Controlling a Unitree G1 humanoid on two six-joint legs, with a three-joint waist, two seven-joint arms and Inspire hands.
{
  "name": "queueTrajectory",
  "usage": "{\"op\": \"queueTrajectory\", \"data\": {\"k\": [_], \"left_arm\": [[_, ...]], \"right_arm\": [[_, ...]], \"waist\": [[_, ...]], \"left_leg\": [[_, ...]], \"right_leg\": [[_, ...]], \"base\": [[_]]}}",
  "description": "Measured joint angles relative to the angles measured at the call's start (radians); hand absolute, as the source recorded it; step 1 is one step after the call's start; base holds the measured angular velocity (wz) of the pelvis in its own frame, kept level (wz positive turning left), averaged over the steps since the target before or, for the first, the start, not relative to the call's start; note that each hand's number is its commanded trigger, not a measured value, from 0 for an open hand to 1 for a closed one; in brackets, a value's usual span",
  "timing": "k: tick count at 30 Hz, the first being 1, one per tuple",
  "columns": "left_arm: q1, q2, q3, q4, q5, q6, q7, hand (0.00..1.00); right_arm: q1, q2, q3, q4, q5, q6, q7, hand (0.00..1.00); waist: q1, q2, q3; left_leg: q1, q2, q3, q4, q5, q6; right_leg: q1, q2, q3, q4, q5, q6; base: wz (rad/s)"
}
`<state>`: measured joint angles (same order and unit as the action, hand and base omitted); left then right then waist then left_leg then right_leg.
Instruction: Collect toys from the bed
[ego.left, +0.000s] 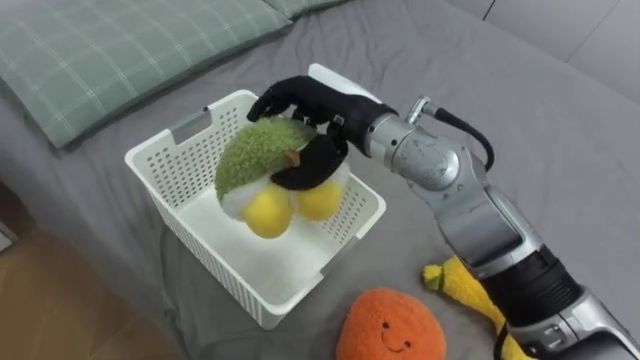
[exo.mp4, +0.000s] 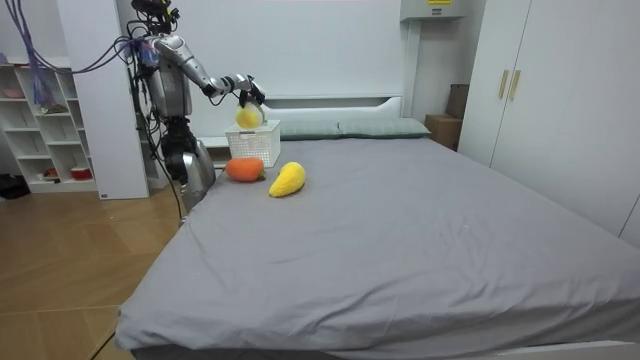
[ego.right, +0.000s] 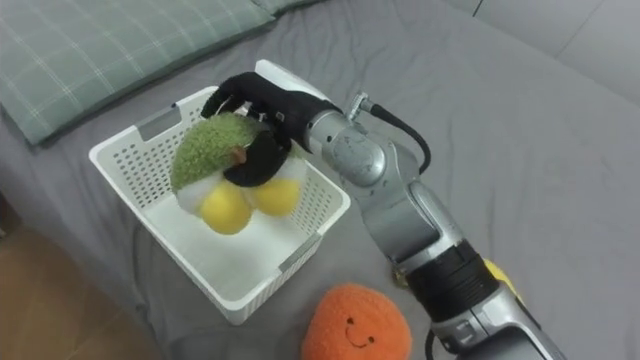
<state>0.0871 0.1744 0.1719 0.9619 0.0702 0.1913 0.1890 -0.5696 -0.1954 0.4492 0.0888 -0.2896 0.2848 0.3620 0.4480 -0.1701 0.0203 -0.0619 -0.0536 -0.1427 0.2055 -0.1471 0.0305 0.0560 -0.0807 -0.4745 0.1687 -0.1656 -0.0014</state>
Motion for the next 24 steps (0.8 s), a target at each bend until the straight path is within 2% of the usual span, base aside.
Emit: {"op": "queueTrajectory", "data": {"k": [11,16,21,24], "left_arm": [[0.003,0.001,-0.010,-0.001,0.000,0.005,0.005,0.00],[0.001,0.001,0.001,-0.001,0.000,0.002,0.004,0.00],[0.004,0.000,0.001,0.004,0.000,-0.005,0.005,0.00],[0.005,0.000,0.000,0.001,0.001,-0.006,0.005,0.00]], "right_arm": [[0.004,-0.024,0.000,0.017,-0.019,-0.001,-0.031,0.00],[0.026,-0.068,-0.009,0.017,0.016,-0.006,-0.054,0.00],[0.050,-0.069,-0.055,0.016,0.078,-0.025,-0.054,0.00],[0.058,-0.069,-0.090,0.015,0.096,-0.040,-0.060,0.00]], "waist": [[-0.032,0.000,-0.0002],[-0.045,0.006,0.0040],[-0.063,0.009,0.0023],[-0.090,0.012,0.0000]], "left_leg": [[-0.005,-0.007,-0.008,0.000,0.003,0.004],[0.012,-0.008,0.004,-0.002,0.003,0.008],[0.022,-0.001,0.030,-0.006,0.003,0.010],[0.025,0.004,0.044,-0.006,0.003,0.010]], "right_leg": [[-0.002,-0.003,-0.004,0.000,-0.001,0.004],[0.014,-0.001,0.011,0.000,0.002,0.008],[0.011,0.004,0.051,0.002,0.005,0.009],[0.007,0.008,0.063,0.001,0.010,0.008]], "base": [[0.02],[-0.06],[-0.15],[-0.12]]}}
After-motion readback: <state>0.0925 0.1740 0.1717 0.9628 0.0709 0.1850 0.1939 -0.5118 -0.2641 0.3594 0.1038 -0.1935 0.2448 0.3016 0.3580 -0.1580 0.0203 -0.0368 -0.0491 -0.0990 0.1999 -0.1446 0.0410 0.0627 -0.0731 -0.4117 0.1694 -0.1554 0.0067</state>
